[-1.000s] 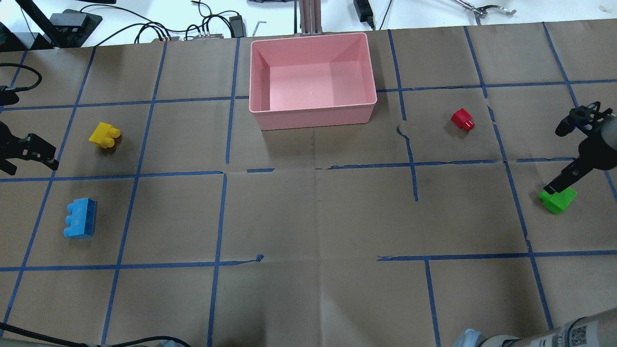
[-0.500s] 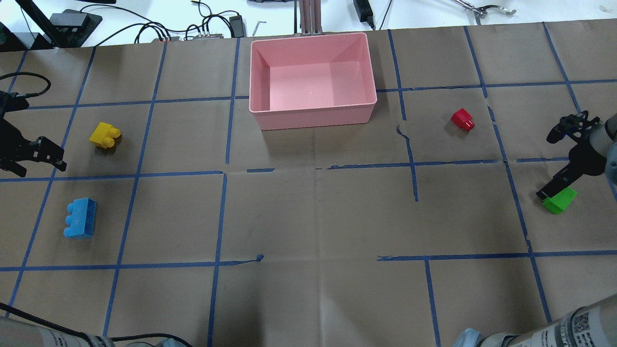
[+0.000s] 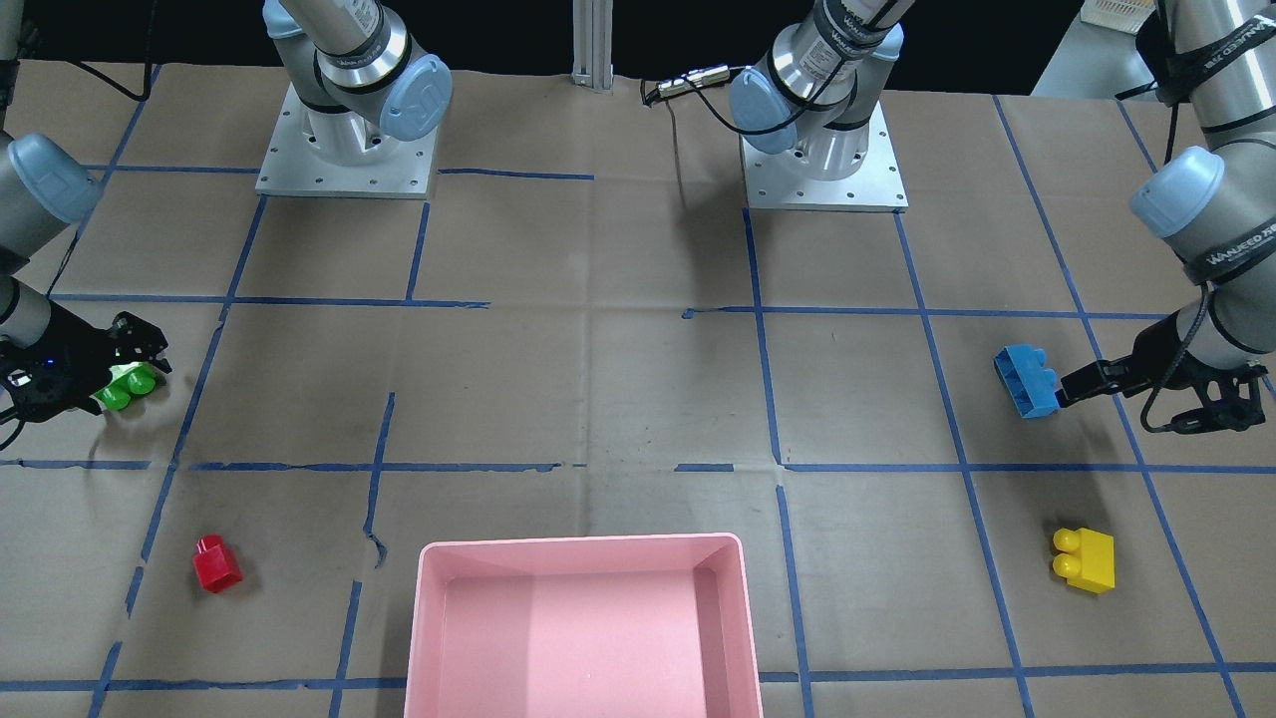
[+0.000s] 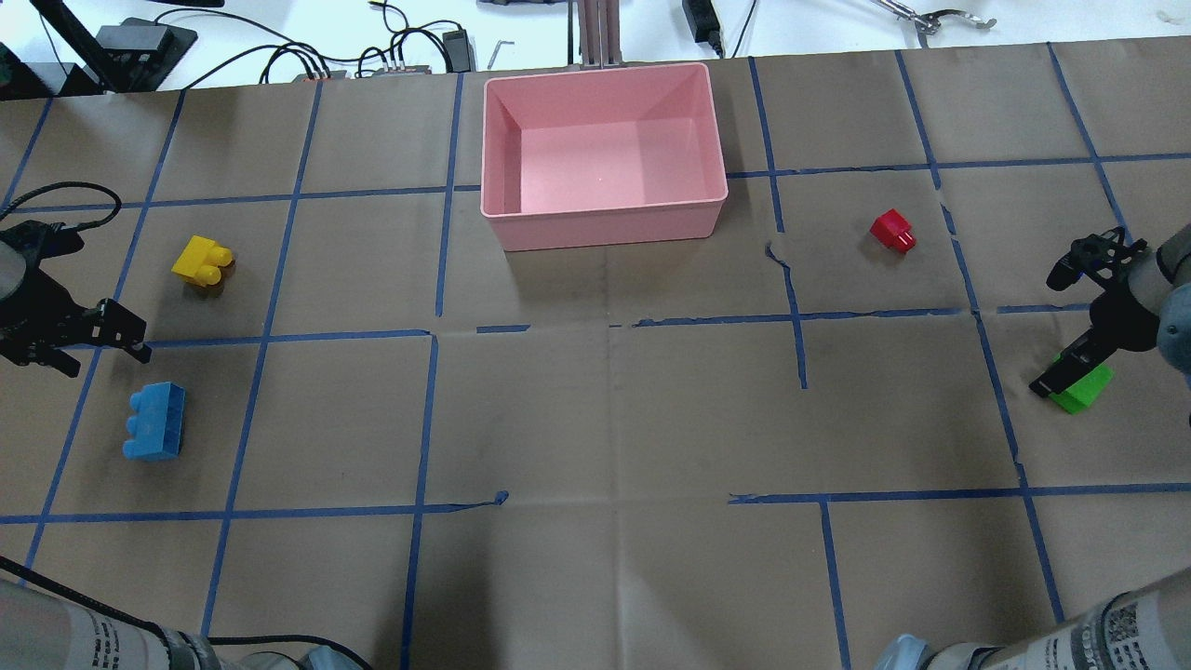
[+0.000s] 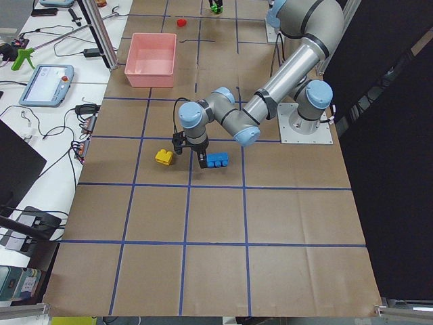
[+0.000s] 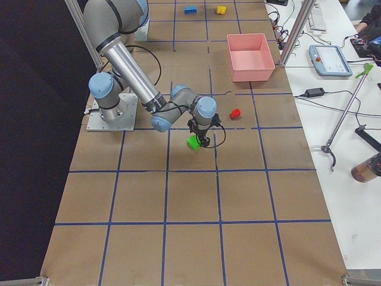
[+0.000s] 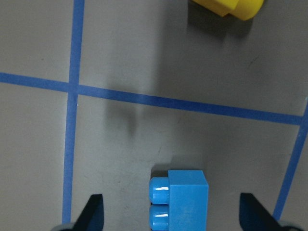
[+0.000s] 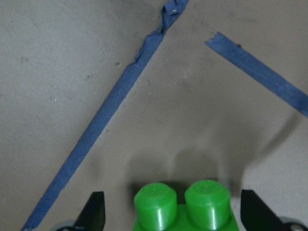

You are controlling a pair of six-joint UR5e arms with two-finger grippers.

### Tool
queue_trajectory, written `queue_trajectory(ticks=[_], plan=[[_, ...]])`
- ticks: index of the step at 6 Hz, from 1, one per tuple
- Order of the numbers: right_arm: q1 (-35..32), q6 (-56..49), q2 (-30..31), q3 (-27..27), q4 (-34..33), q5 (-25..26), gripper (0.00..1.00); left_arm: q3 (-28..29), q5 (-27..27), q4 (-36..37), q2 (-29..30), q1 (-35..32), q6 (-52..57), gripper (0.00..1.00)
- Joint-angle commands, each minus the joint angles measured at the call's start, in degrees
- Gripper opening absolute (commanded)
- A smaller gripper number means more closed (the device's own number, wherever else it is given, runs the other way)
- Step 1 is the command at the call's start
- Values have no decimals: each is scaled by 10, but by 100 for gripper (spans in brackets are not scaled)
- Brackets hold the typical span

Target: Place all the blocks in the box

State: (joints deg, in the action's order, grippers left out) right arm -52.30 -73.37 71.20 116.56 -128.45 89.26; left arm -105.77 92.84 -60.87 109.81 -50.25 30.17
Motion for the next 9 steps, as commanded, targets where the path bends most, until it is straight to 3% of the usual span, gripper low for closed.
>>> queue_trajectory(ticks=[1,3,5,8,9], plan=[[0,-4,0,-3,-1,1,79,-31,1,44,7,2,8,99],[0,-5,0,-3,-14,1,70,-35,1,45,19,2,2,99],[0,-5,2,-5,-15,13,44,-42,1,44,23,2,2,99],[-4,4,10,-31,-17,22,39,-61,1,44,22,2,5,99],[-10,19,15,-68,-8,20,39,-74,1,45,22,2,5,99]])
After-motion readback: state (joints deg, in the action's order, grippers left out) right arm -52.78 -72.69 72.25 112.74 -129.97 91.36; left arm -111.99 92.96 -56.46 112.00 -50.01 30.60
